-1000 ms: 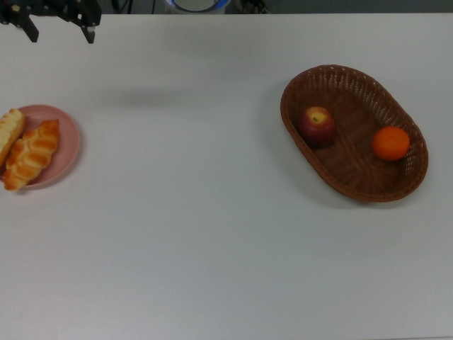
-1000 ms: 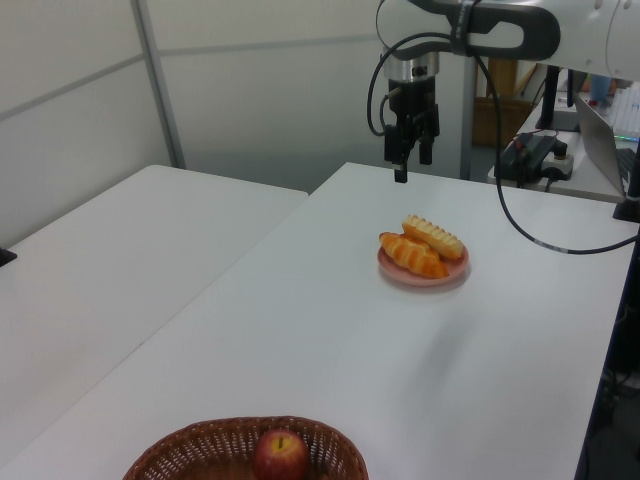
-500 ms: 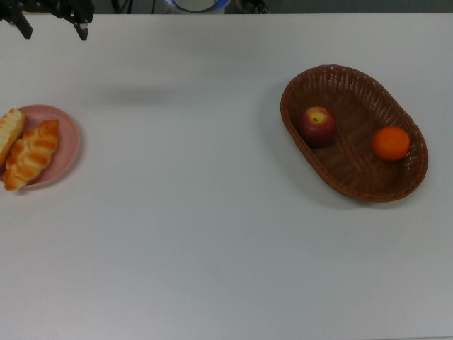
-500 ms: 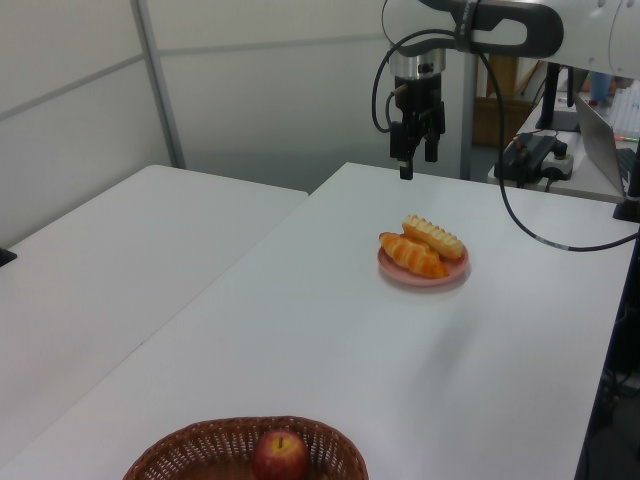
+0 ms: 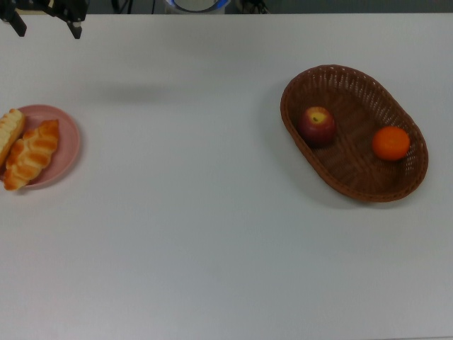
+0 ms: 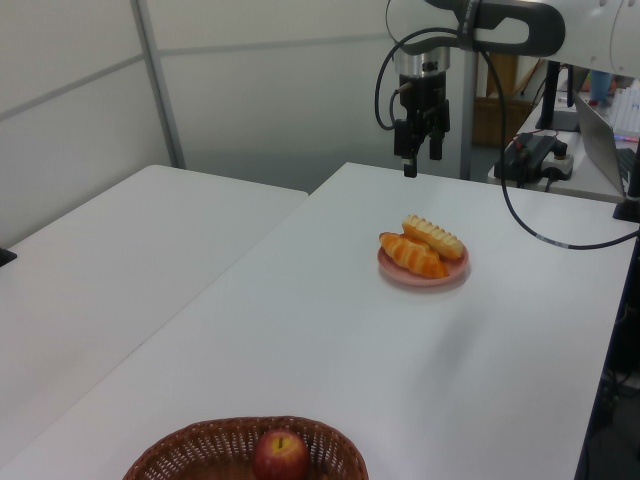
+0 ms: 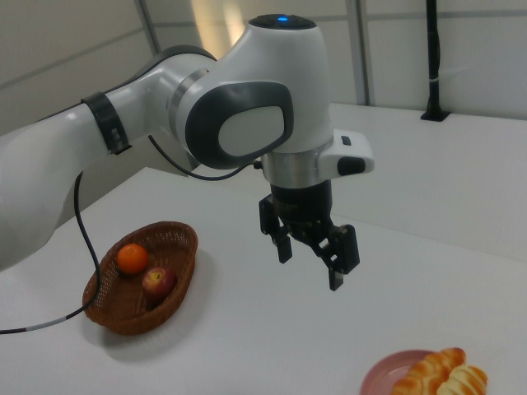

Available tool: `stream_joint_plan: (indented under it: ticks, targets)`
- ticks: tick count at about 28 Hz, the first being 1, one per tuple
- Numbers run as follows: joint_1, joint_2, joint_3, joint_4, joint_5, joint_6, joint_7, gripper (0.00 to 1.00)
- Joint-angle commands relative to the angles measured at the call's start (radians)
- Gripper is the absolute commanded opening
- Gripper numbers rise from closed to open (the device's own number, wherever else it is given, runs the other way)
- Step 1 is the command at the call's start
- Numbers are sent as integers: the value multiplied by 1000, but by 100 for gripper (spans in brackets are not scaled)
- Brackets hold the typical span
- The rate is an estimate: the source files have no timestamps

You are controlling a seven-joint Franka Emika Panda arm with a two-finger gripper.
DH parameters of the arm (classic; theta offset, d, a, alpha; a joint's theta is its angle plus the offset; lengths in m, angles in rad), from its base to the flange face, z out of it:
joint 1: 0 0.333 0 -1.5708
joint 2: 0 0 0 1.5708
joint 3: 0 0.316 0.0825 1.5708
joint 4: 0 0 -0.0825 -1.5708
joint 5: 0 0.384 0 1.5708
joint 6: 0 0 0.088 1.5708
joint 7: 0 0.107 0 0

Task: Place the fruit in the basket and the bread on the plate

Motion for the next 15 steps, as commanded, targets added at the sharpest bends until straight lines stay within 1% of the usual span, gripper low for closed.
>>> stream_joint_plan:
  ticks: [1, 15]
  targets:
    - [-29, -11, -6, -1, 25, -26, -33, 100]
    - [-30, -11, -6, -1, 27, -28, -58, 100]
